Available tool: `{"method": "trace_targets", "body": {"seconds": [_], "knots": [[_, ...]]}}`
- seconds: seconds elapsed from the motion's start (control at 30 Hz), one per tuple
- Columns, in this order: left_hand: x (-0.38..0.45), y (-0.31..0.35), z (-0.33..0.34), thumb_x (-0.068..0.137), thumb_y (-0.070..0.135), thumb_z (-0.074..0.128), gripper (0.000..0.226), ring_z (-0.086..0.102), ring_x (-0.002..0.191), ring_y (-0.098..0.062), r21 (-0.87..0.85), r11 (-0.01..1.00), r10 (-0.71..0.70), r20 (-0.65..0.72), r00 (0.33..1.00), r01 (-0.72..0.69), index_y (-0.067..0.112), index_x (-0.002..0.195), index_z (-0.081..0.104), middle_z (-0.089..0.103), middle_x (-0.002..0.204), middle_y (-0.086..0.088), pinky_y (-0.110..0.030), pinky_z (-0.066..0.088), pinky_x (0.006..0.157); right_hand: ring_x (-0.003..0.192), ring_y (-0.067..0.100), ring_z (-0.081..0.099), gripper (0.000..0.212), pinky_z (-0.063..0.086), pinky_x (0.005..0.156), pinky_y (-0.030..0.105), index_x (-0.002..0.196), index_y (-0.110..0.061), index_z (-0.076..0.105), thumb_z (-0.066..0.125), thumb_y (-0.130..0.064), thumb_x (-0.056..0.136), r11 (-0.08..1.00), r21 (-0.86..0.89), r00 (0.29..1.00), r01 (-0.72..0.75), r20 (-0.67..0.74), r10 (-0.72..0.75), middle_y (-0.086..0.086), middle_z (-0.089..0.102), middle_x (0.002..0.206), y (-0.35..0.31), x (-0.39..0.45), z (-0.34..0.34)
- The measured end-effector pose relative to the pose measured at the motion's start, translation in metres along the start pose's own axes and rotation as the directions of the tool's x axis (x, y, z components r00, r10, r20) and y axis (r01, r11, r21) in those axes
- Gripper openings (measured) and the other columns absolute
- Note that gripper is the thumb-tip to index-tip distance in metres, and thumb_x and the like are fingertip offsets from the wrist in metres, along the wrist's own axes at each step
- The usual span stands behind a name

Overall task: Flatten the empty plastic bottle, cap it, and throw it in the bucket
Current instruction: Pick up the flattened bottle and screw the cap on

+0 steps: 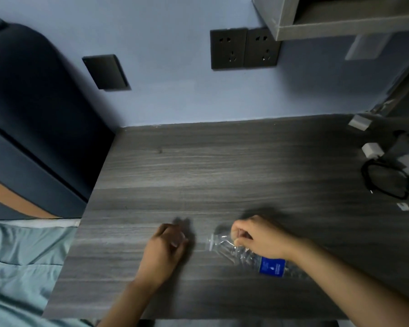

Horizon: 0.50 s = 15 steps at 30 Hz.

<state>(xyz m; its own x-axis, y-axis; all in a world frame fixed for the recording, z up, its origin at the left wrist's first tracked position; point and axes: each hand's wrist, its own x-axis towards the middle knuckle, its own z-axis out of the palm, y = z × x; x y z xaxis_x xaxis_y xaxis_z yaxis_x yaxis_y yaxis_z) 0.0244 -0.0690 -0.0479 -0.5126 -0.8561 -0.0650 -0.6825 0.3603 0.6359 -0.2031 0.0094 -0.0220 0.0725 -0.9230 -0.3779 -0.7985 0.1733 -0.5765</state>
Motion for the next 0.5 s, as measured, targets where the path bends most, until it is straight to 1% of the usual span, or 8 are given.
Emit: {"method": "trace_targets", "body": {"seconds": [0.07, 0.17, 0.2, 0.27, 0.33, 0.4, 0.47, 0.5], "knots": [[-0.003, 0.013, 0.002, 0.074, 0.002, 0.070, 0.022, 0.064, 0.091, -0.023, -0.084, 0.996, 0.029, 0.037, 0.999, -0.026, 0.000, 0.096, 0.066, 0.064, 0.101, -0.010, -0.019, 0.046, 0.081, 0.083, 0.008, 0.066, 0.008, 0.045, 0.069, 0.014, 0.096, -0.020, 0.064, 0.058, -0.020, 0.090, 0.999, -0.031, 1.000, 0.014, -0.025, -0.015, -0.003, 0.072, 0.095, -0.002, -0.001, 0.000], [-0.006, 0.027, 0.003, 0.073, 0.008, 0.072, 0.034, 0.060, 0.094, -0.008, -0.129, 0.989, 0.094, 0.133, 0.987, -0.077, 0.010, 0.106, 0.065, 0.062, 0.101, 0.006, -0.005, 0.041, 0.081, 0.081, 0.010, 0.066, 0.006, 0.052, 0.074, 0.023, 0.094, -0.021, 0.063, 0.058, -0.021, 0.090, 0.997, -0.067, 0.999, 0.039, -0.028, -0.041, -0.002, 0.072, 0.092, -0.007, -0.003, -0.001], [-0.006, 0.030, 0.002, 0.073, 0.008, 0.071, 0.035, 0.061, 0.093, -0.006, -0.164, 0.985, 0.084, 0.166, 0.982, -0.057, 0.012, 0.107, 0.065, 0.063, 0.100, 0.007, -0.006, 0.043, 0.082, 0.081, 0.011, 0.066, 0.006, 0.053, 0.075, 0.026, 0.094, -0.021, 0.063, 0.058, -0.021, 0.090, 0.997, -0.071, 0.999, 0.042, -0.028, -0.044, -0.002, 0.072, 0.091, -0.009, -0.004, -0.001], [-0.006, 0.033, -0.002, 0.074, 0.007, 0.071, 0.038, 0.064, 0.094, -0.008, -0.270, 0.961, 0.014, 0.231, 0.973, 0.050, 0.011, 0.111, 0.062, 0.067, 0.100, 0.004, -0.018, 0.049, 0.087, 0.080, 0.010, 0.064, 0.006, 0.052, 0.074, 0.025, 0.094, -0.020, 0.063, 0.058, -0.021, 0.090, 0.996, -0.080, 0.998, 0.050, -0.038, -0.053, -0.003, 0.072, 0.092, -0.013, -0.006, -0.004], [-0.007, 0.034, -0.007, 0.075, 0.008, 0.072, 0.038, 0.065, 0.090, -0.011, -0.386, 0.909, -0.053, 0.261, 0.964, 0.155, 0.006, 0.111, 0.061, 0.068, 0.095, 0.001, -0.024, 0.051, 0.084, 0.077, 0.008, 0.063, 0.007, 0.047, 0.069, 0.022, 0.093, -0.020, 0.063, 0.057, -0.021, 0.090, 0.992, -0.105, 0.995, 0.066, -0.062, -0.072, -0.003, 0.072, 0.091, -0.016, -0.008, -0.008], [-0.007, 0.033, -0.013, 0.070, 0.005, 0.076, 0.038, 0.068, 0.088, -0.013, -0.477, 0.847, -0.112, 0.273, 0.955, 0.236, 0.007, 0.107, 0.065, 0.072, 0.094, -0.003, -0.024, 0.053, 0.082, 0.076, 0.011, 0.064, 0.007, 0.050, 0.069, 0.026, 0.093, -0.020, 0.062, 0.056, -0.023, 0.091, 0.987, -0.137, 0.993, 0.086, -0.070, -0.096, -0.002, 0.072, 0.091, -0.020, -0.012, -0.013], [-0.006, 0.034, -0.019, 0.067, 0.002, 0.077, 0.035, 0.069, 0.089, -0.017, -0.536, 0.799, -0.112, 0.313, 0.943, 0.273, 0.008, 0.101, 0.068, 0.074, 0.095, -0.008, -0.022, 0.055, 0.082, 0.079, 0.015, 0.064, 0.008, 0.051, 0.072, 0.031, 0.092, -0.019, 0.060, 0.054, -0.024, 0.092, 0.977, -0.183, 0.988, 0.114, -0.084, -0.131, 0.000, 0.071, 0.094, -0.025, -0.015, -0.016], [-0.006, 0.034, -0.021, 0.067, 0.002, 0.077, 0.032, 0.069, 0.090, -0.017, -0.542, 0.793, -0.106, 0.328, 0.939, 0.279, 0.008, 0.098, 0.070, 0.075, 0.095, -0.009, -0.022, 0.055, 0.081, 0.082, 0.019, 0.064, 0.009, 0.050, 0.072, 0.033, 0.093, -0.018, 0.059, 0.053, -0.025, 0.092, 0.969, -0.210, 0.984, 0.128, -0.094, -0.150, 0.001, 0.071, 0.096, -0.027, -0.017, -0.017]]}}
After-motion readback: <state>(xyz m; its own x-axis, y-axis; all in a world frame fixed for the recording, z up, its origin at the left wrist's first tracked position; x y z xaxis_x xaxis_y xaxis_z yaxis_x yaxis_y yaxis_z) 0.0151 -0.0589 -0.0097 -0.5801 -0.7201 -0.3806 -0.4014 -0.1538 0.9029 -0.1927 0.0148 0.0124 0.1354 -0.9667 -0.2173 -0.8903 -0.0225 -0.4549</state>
